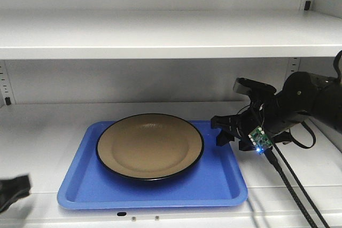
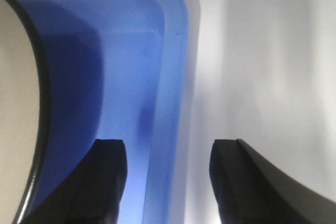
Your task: Place disk in tray to left cabinet
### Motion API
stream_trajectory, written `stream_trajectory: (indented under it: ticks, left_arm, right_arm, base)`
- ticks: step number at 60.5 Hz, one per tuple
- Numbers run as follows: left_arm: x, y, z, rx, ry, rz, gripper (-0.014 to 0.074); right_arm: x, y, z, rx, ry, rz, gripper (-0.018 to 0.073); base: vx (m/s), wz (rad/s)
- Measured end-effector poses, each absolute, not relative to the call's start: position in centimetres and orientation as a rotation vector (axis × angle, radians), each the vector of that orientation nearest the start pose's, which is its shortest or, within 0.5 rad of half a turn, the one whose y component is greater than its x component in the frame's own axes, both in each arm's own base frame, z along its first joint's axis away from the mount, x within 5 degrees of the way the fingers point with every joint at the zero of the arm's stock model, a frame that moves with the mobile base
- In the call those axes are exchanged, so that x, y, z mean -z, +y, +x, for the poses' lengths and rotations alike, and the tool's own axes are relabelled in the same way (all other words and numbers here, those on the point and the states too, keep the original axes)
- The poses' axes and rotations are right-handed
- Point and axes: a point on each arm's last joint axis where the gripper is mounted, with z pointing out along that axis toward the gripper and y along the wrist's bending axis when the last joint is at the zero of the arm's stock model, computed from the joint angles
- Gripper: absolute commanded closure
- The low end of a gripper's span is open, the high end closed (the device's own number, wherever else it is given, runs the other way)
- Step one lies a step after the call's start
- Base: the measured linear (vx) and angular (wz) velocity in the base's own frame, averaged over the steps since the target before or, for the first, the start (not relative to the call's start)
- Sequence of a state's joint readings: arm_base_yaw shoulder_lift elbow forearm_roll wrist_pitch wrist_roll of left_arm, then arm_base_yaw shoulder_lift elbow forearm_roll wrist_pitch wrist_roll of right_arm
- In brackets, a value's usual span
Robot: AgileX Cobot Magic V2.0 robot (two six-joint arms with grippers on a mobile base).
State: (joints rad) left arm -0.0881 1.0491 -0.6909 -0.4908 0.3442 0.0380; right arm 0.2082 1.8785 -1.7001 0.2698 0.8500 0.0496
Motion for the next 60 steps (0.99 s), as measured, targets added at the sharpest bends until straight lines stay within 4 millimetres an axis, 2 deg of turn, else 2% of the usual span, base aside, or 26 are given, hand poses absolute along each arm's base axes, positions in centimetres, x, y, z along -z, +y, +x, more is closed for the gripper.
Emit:
stream_trajectory:
  ticks: [16, 26, 42, 49, 60]
  left_arm:
    - [-26.1, -1.7, 13.5, 0.264, 2.001, -0.105, 0.0602]
    - [-23.4, -0.8, 9.9, 0.13, 1.904, -0.02, 0.0604]
    - [-18.9, 0.1, 6.3, 0.03, 1.774, -0.084, 0.0603]
    - [-18.5, 0.1, 5.7, 0.029, 1.72, -0.082, 0.0604]
    - [-17.9, 0.0, 5.5, 0.035, 1.787, -0.079, 0.0604]
  right_arm:
    - [-30.8, 10.6, 41.5, -0.432, 2.519, -0.058, 0.0125]
    - [-30.8, 10.6, 41.5, -0.432, 2.519, -0.058, 0.0125]
    - [-30.8, 10.6, 41.5, -0.432, 2.519, -0.058, 0.0125]
    - [-30.9, 10.6, 41.4, -0.431, 2.521, -0.059, 0.0125]
    - [-30.9, 10.6, 41.4, -0.432, 2.521, -0.059, 0.0125]
  base:
    - [0.0, 0.0]
    - [0.0, 0.0]
    - [0.0, 0.0]
    - [0.0, 0.0]
    - [0.0, 0.0]
